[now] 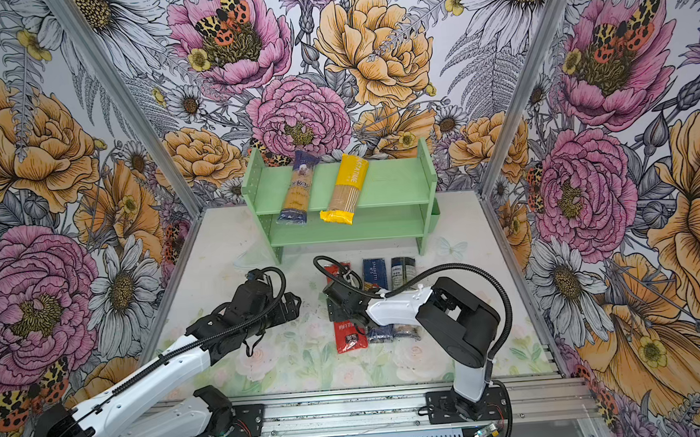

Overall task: Arrange pasta packages on shelves
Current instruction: Pick up the pasta bag from the center of the table.

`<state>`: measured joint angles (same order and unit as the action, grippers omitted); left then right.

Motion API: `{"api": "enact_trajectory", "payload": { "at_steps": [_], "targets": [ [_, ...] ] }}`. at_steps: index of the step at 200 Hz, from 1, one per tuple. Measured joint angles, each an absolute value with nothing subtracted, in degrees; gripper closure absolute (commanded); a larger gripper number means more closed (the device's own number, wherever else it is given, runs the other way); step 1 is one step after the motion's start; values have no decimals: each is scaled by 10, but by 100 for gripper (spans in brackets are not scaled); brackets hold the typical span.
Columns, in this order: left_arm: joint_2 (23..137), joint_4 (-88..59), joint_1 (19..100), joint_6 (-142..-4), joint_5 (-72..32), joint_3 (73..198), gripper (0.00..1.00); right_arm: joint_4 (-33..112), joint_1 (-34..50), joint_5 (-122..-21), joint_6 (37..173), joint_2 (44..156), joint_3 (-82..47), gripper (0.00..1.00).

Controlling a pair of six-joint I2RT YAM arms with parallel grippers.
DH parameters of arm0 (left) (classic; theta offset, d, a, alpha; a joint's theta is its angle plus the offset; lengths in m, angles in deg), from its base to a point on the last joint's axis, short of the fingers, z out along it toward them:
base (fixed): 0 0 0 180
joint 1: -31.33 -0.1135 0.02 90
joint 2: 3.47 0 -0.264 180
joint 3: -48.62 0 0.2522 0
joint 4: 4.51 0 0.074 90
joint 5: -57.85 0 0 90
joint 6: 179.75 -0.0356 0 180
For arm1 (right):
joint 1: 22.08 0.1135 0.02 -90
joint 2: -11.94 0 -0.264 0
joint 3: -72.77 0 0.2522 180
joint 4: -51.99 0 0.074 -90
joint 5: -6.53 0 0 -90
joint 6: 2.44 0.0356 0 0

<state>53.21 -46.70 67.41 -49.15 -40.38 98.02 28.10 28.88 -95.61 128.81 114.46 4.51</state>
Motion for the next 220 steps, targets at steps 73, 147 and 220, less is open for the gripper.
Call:
{"api": "enact_trajectory", "payload": {
  "at_steps": [73,147,220],
  "targets": [
    [532,-467,674,-491,-404,980,1,296,285,-936,1296,1129,34,97],
    [532,-467,674,-492,-404,980,1,197,286,-865,1277,1022,83,100],
    [532,-467,671,-492,-402,980,1,11,286,-760,1265,705,86,100]
  ]
}}
